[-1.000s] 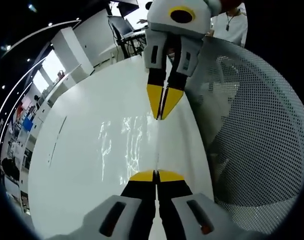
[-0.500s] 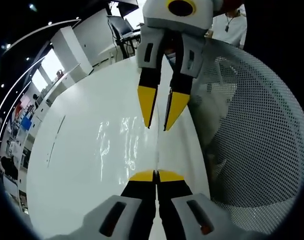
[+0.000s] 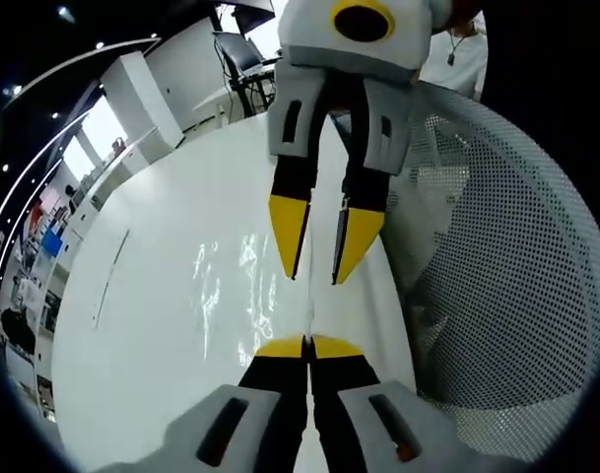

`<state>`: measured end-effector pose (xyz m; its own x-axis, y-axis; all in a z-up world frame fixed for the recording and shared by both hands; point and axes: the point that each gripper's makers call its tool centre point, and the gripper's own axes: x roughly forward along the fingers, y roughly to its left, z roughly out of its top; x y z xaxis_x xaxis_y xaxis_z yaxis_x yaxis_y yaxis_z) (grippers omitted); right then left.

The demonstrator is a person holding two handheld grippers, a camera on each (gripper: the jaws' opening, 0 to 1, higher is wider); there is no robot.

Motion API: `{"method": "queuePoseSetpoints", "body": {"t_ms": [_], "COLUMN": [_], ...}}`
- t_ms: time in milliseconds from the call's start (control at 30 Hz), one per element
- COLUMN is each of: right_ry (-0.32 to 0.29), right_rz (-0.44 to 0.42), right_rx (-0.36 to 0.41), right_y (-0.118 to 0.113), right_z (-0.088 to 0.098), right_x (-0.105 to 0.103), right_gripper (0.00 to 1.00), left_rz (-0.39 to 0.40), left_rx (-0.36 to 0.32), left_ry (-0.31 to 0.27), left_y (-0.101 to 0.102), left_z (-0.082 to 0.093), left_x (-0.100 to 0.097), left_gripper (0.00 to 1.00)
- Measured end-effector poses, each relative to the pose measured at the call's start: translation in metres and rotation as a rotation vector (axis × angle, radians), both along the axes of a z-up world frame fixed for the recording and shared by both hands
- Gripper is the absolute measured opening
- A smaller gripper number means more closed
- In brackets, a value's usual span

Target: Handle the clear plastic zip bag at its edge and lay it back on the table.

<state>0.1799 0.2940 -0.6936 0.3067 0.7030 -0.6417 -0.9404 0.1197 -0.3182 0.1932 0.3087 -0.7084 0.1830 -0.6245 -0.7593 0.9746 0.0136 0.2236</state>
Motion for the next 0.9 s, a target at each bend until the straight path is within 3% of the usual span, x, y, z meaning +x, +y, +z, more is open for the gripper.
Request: {"method": "queuePoseSetpoints", "body": {"t_ms": [900], "right_ry": [-0.008], "right_rz": [0.033], "right_rx": [-0.01], "right_y": [0.011], "right_z": [0.007], "right_x": [0.007], "right_gripper": [0.13], "left_rz": [0.004], "left_rx": [-0.029], "left_ry": [0.007], "left_y": [-0.006], "left_z": [0.012], "left_x": [0.005], "left_gripper": [0.0]}}
